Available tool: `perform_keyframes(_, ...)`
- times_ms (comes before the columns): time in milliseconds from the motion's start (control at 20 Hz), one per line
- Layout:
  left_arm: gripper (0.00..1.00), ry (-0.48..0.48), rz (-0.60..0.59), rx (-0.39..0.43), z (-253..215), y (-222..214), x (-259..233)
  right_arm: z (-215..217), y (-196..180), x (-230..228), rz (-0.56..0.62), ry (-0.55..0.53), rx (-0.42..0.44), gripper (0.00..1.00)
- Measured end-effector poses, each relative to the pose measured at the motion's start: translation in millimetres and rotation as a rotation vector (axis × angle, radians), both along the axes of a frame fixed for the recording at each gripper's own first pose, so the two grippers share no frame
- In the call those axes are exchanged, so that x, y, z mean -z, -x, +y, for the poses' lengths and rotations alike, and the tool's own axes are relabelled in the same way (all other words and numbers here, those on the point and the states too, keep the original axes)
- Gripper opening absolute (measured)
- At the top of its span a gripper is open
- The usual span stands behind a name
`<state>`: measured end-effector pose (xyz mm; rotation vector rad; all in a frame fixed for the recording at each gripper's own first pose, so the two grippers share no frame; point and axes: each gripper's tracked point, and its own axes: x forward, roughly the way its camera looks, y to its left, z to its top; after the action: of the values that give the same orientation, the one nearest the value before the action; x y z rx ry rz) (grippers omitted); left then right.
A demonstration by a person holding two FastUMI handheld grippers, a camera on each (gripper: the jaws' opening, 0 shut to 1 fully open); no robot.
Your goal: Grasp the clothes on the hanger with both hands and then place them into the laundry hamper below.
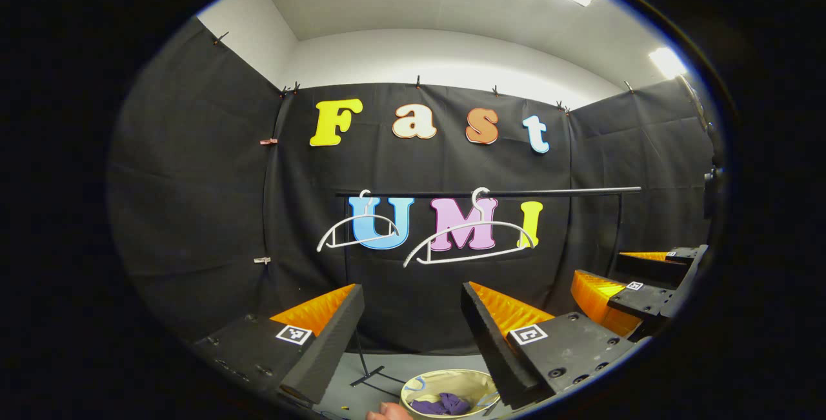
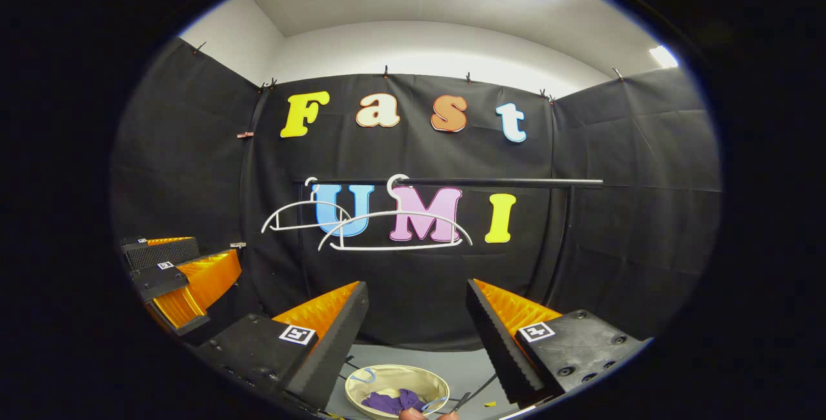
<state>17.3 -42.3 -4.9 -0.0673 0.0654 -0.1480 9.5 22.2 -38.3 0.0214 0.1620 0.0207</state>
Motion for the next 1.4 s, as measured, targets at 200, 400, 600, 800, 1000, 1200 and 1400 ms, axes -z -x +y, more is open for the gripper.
perform_keyframes(200,0.93,-0.008,0.000,0.004,-1.6,-1.3,1.4,0.4,-2.5,1.9,0.003,-0.001,0.003,0.98)
perform_keyframes(400,0.93,-0.013,0.000,0.009,-2.9,-1.4,2.7,-0.1,-4.3,2.9,0.006,-0.005,0.005,0.98)
perform_keyframes(600,0.93,-0.013,-0.001,0.013,-4.5,-4.0,2.3,-2.6,-5.4,3.8,0.004,-0.006,0.008,0.98)
perform_keyframes(800,0.93,-0.012,-0.005,0.017,-6.5,-4.6,1.2,-7.2,-7.7,3.9,0.003,-0.005,0.014,0.98)
perform_keyframes(1000,0.93,-0.015,-0.006,0.017,-8.3,-4.7,0.7,-6.8,-9.5,5.1,0.005,-0.007,0.012,0.98)
perform_keyframes(1200,0.93,-0.013,-0.015,0.012,-7.0,-5.4,-1.6,-6.8,-11.0,4.4,0.001,-0.007,0.008,0.98)
perform_keyframes(1400,0.95,-0.016,-0.010,0.006,-6.0,-6.2,-0.5,-6.6,-12.0,5.1,0.000,-0.009,0.005,0.98)
